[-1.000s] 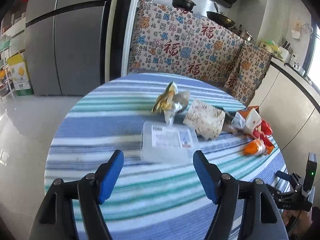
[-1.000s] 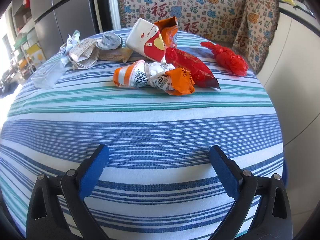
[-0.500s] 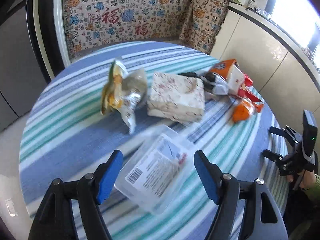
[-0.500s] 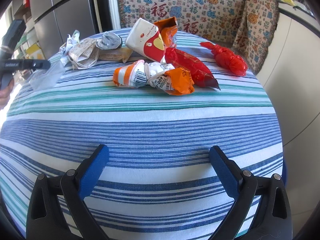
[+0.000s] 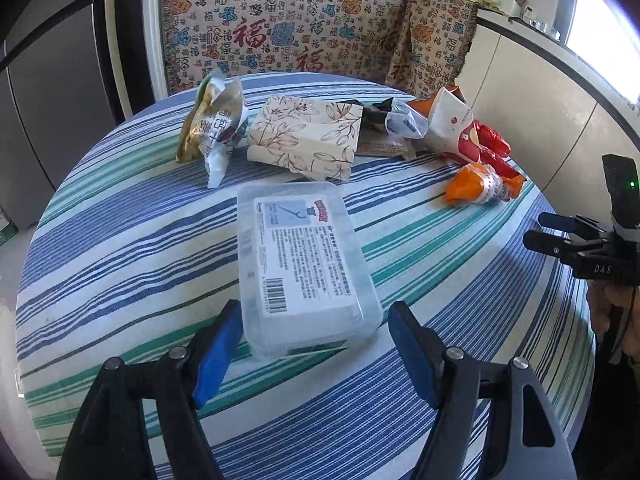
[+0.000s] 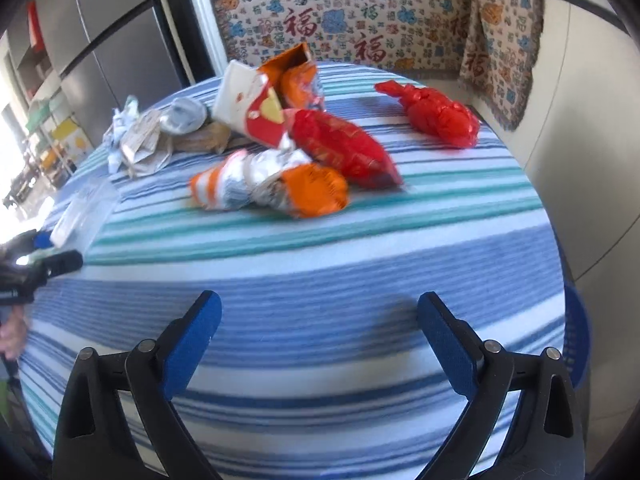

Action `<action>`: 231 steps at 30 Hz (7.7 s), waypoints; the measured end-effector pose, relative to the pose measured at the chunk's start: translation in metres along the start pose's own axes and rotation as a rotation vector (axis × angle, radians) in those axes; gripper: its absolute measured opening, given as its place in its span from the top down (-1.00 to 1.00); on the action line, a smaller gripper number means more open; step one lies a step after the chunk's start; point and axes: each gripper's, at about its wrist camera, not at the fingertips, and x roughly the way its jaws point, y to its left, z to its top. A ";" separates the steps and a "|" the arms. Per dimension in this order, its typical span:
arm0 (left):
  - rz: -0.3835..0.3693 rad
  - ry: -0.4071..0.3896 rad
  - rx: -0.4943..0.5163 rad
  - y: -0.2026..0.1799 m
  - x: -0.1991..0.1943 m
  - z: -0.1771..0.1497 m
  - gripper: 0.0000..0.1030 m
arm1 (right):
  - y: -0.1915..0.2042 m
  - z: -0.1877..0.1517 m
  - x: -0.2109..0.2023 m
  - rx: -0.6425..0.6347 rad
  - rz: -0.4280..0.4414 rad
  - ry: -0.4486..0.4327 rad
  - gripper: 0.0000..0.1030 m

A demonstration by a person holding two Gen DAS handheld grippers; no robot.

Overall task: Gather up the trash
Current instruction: 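Grasp the clear plastic box with the left tool while the right tool grasps the orange-white wrapper, then carry box and wrapper over the blue wastebasket and open both tools, then return both tools to the table and lower the left tool onto the silver snack bag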

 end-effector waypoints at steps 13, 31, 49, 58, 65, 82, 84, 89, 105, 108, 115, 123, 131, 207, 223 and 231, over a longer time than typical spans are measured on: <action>0.118 -0.035 0.026 -0.009 -0.002 -0.011 -0.47 | 0.042 0.022 0.007 -0.159 0.497 0.103 -0.40; 0.242 -0.035 -0.107 -0.012 0.013 -0.003 -1.00 | 0.068 0.021 0.034 -0.265 0.121 0.012 -0.68; 0.211 -0.043 -0.122 -0.009 0.008 -0.002 -0.90 | 0.095 0.009 0.019 -0.327 0.225 0.070 -0.43; 0.208 -0.049 -0.095 -0.013 0.008 0.019 -0.78 | 0.106 0.052 0.039 -0.196 0.250 0.115 -0.41; 0.222 -0.049 -0.087 -0.012 0.008 0.029 -0.57 | 0.116 0.067 0.041 -0.173 0.252 0.121 -0.41; 0.150 -0.084 -0.095 -0.038 -0.029 -0.002 -0.18 | 0.093 0.035 -0.016 -0.142 0.244 0.118 0.16; 0.138 -0.090 -0.094 -0.045 -0.032 -0.003 -0.18 | 0.084 0.030 -0.025 -0.127 0.228 0.105 0.16; 0.107 -0.106 -0.071 -0.075 -0.038 -0.001 -0.18 | 0.058 0.020 -0.042 -0.083 0.191 0.078 0.16; 0.066 -0.127 0.040 -0.160 -0.034 0.018 -0.18 | -0.009 0.001 -0.074 0.032 0.165 0.017 0.16; 0.065 -0.128 0.059 -0.171 -0.033 0.021 -0.18 | -0.017 0.000 -0.078 0.046 0.164 0.010 0.16; 0.050 -0.132 0.084 -0.195 -0.030 0.029 -0.18 | -0.035 -0.002 -0.086 0.068 0.159 -0.007 0.16; -0.046 -0.123 0.139 -0.243 -0.020 0.045 -0.18 | -0.087 -0.005 -0.109 0.120 0.097 -0.045 0.16; -0.194 -0.096 0.239 -0.331 0.014 0.076 -0.18 | -0.207 -0.017 -0.131 0.268 -0.085 -0.060 0.16; 0.269 -0.048 -0.143 -0.066 0.009 -0.012 -0.70 | 0.032 -0.007 -0.001 -0.112 -0.036 0.000 -0.78; 0.281 -0.060 -0.206 0.028 0.027 0.033 -0.79 | 0.033 -0.001 0.006 -0.084 -0.064 0.018 -0.99; 0.263 -0.076 -0.138 0.045 0.055 0.080 -0.02 | 0.032 0.000 0.006 -0.083 -0.066 0.019 -0.99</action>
